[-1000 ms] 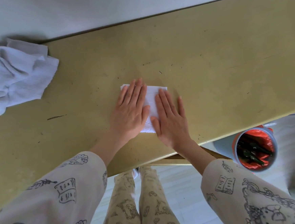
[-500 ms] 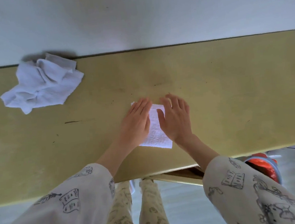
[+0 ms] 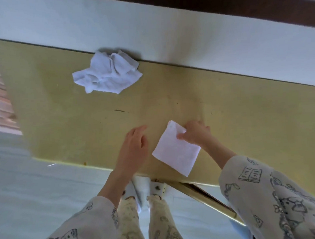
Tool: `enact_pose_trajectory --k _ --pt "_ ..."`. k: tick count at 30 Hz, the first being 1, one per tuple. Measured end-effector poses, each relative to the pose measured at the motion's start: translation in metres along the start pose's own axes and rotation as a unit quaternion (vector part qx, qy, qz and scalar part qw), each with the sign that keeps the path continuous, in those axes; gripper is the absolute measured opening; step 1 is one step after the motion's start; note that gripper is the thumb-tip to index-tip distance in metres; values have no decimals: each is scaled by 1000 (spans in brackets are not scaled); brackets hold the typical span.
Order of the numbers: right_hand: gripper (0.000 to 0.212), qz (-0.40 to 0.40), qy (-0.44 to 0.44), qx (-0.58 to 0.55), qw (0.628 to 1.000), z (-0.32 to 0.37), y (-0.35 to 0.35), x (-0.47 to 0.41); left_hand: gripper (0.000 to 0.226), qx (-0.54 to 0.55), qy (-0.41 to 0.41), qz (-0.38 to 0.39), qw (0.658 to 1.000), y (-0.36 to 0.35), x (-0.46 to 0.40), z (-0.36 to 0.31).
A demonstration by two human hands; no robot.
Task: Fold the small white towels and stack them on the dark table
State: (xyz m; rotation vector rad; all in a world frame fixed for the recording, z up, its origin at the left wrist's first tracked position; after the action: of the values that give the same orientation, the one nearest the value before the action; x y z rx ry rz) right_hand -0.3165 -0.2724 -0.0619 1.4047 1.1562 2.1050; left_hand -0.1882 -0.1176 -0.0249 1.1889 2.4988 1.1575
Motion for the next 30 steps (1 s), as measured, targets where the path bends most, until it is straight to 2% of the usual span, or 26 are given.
enact_pose_trajectory --k 3,7,11,14,17,21,26,30 --pt "33 2 34 7 999 19 -9 20 40 10 21 -26 999 36 13 14" --pt "15 21 73 -31 997 56 -2 50 39 29 55 -85 994 92 41 38" --pt "14 4 158 -4 987 113 11 87 38 53 86 -130 986 143 86 61" --pt "15 -34 238 57 969 170 19 127 38 62 104 -151 981 183 133 79" --pt "13 -61 325 80 940 237 10 185 38 46 114 -192 974 232 200 101" --pt "24 -86 430 86 895 325 -19 287 35 14 131 -264 955 299 309 135" --pt "20 -62 570 72 816 428 -81 444 32 -31 188 -381 905 382 471 184" --pt "17 -10 658 72 750 496 -143 563 31 -25 256 -473 843 426 600 222"
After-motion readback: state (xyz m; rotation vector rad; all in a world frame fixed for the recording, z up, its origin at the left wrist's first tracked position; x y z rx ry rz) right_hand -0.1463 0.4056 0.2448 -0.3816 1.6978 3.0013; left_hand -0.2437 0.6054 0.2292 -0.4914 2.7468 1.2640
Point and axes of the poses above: each hand's wrist, its own x-axis away from the middle knuckle, its own y-axis out of the back of the hand, z = x × y, the point moved 5 cm from there along -x, towards the middle knuckle, and after that the axes turned 7 degrees about -z, right-handed, at the moved point
